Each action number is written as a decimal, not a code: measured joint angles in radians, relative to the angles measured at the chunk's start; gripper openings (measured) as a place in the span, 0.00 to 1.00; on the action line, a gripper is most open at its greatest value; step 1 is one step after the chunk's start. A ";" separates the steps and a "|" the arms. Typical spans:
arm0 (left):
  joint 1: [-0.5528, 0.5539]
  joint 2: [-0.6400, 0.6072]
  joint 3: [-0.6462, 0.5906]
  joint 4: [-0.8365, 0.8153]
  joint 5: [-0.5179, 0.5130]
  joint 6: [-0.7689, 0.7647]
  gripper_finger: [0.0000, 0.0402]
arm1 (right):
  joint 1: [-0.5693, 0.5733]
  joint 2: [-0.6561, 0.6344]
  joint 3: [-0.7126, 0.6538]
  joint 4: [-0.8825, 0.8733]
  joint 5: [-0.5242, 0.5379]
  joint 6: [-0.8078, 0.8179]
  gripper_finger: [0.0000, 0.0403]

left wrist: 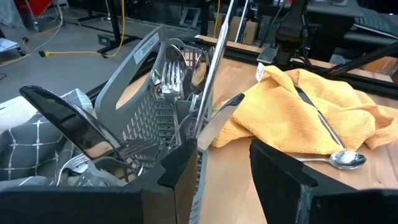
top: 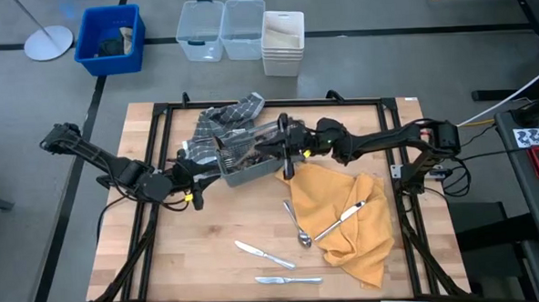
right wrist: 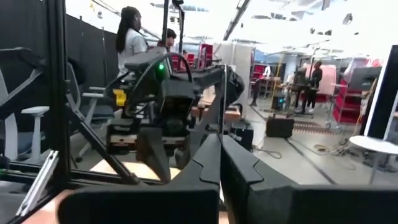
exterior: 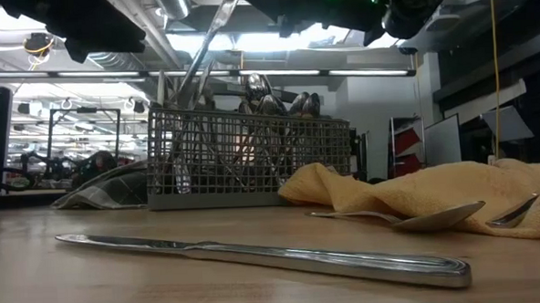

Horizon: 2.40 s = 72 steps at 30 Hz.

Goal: Sort silverware
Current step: Put the silver knife into the gray silverware basket, then put the silver spoon into the gray silverware basket

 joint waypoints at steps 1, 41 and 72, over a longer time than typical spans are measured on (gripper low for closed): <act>0.000 0.000 0.000 0.000 0.000 0.000 0.34 | 0.000 0.005 0.000 -0.004 0.000 0.001 0.01; 0.000 0.029 0.000 -0.002 0.016 -0.055 0.34 | -0.001 0.229 0.237 -0.193 0.012 -0.005 0.28; -0.001 0.413 -0.001 0.207 0.354 -0.111 0.34 | 0.351 -0.075 0.282 -1.255 0.060 0.496 0.29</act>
